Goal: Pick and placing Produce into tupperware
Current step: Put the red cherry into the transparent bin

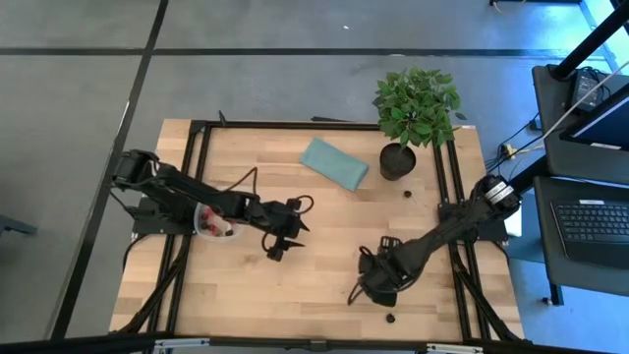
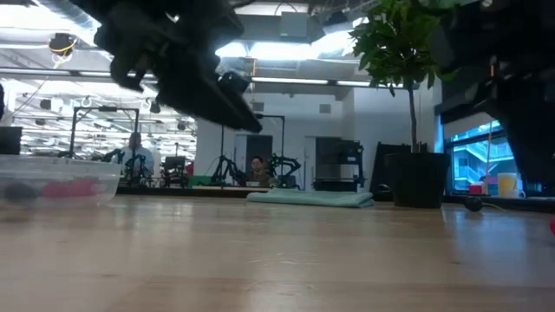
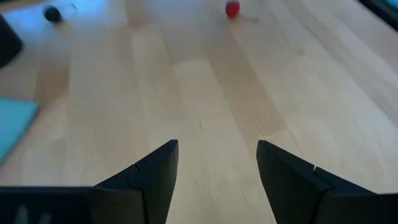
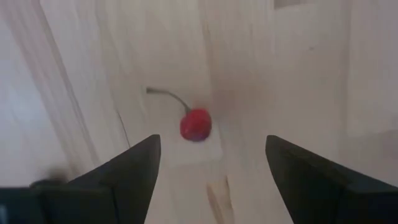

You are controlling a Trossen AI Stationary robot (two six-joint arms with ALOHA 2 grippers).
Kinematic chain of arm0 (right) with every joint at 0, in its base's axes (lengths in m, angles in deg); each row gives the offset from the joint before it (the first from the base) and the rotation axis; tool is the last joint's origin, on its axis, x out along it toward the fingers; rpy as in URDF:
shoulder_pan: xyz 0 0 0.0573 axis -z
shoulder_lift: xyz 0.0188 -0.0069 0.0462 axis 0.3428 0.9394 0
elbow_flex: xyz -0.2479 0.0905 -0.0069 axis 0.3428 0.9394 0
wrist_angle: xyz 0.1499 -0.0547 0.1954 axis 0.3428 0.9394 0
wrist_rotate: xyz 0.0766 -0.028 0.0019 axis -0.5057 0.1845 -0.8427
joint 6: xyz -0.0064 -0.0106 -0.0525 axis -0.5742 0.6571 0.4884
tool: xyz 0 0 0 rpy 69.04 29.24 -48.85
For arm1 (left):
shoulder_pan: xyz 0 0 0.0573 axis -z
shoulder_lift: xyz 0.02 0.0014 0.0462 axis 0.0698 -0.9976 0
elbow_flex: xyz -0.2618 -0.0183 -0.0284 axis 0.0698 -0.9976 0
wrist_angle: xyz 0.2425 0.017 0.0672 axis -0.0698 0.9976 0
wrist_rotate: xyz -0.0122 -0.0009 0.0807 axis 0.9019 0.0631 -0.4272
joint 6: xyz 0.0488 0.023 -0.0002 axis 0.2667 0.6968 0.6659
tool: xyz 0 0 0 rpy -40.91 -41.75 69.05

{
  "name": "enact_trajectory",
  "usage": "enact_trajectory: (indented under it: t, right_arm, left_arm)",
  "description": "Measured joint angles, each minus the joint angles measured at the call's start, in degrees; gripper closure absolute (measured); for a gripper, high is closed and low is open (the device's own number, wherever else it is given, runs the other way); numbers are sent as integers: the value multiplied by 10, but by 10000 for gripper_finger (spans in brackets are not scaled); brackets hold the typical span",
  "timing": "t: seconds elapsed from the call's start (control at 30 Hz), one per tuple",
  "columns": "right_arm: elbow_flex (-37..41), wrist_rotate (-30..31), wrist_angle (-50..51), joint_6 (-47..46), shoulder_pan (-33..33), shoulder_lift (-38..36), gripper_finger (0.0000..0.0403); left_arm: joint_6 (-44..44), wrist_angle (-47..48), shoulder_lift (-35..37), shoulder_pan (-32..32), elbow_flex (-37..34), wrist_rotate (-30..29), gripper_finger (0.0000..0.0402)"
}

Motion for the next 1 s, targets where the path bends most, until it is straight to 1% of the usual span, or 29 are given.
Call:
enact_trajectory:
  t: [0.23,0.37,0.53,0.63,0.87,1.0]
  right_arm:
    - [40,1,-72,1,4,0,111]
    - [74,-13,-126,-1,4,0,111]
    - [94,-20,-139,-2,5,0,119]
    - [101,-20,-140,-2,5,0,142]
    - [107,-17,-147,-2,8,-2,212]
    - [107,-16,-150,-3,8,-1,242]
  left_arm:
    - [0,1,-28,8,0,-1,192]
    - [0,0,-28,8,0,-1,192]
    - [0,0,-28,8,0,-1,192]
    - [0,0,-28,7,0,-1,192]
    - [0,0,-28,7,0,-1,192]
    - [0,0,-28,7,0,-1,191]
